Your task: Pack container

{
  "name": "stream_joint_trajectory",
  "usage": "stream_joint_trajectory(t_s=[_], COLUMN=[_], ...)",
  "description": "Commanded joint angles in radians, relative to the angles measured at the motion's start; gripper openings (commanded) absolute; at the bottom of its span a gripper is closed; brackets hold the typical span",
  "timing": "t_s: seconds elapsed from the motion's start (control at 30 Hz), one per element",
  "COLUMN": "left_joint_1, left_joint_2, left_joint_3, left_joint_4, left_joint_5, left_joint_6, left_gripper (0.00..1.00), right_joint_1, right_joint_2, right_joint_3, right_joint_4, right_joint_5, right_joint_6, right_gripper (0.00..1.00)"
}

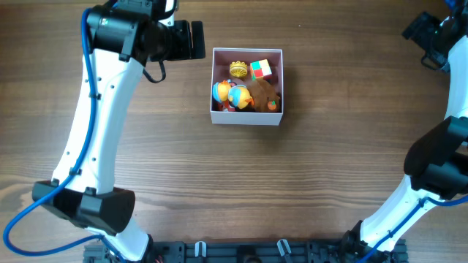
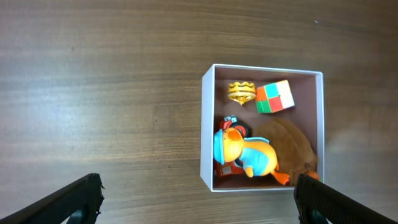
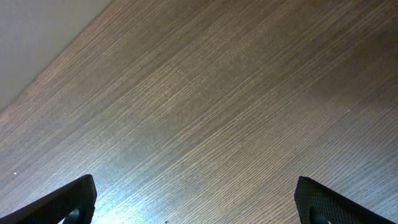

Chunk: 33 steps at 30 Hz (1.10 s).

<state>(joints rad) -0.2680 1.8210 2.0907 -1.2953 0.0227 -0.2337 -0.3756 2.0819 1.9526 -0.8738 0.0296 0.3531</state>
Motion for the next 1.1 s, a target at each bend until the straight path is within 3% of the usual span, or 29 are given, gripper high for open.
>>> stream_joint_trajectory(t_s=[0.0,0.33,0.5,0.67,0.77,0.93,1.07], left_joint_1=[-0.003,-0.001,0.005,0.002,0.003,0.07,0.169], left_joint_2=[0.014,0.014,0.014,-0.082,-0.203,-0.486,-0.766], left_joint_3=[-0.002,-0.002,-0.002,-0.024,-0.201,-0.704,-1.04], left_joint_4=[-0.004,-0.078,-0.095,0.012,0.237,0.678,0.855], left_joint_5=[-0.016,-0.015,-0.155,-0.29,-0.278,-0.154,-0.032], left_joint_6=[-0.097,-0.096,-0.085,-0.061,0.074,0.073,0.073], left_gripper=[1.0,1.0,1.0,1.0,1.0,1.0,1.0], right_joint_1=[0.006,0.006,0.006,0.006,0.006,0.006,0.006], right_joint_2=[0.016,0.016,0.016,0.016,0.016,0.016,0.016], right_joint_3=[0.002,0.002,0.002,0.002,0.002,0.002,0.002], right_joint_4=[0.002,0.002,0.002,0.002,0.002,0.002,0.002], right_joint_5=[-0.005,-0.005,-0.005,-0.005,-0.005,-0.005,-0.005], right_joint_6=[-0.01,-0.01,-0.01,-0.01,-0.01,-0.01,-0.01], right_gripper=[1.0,1.0,0.99,1.0,1.0,1.0,1.0])
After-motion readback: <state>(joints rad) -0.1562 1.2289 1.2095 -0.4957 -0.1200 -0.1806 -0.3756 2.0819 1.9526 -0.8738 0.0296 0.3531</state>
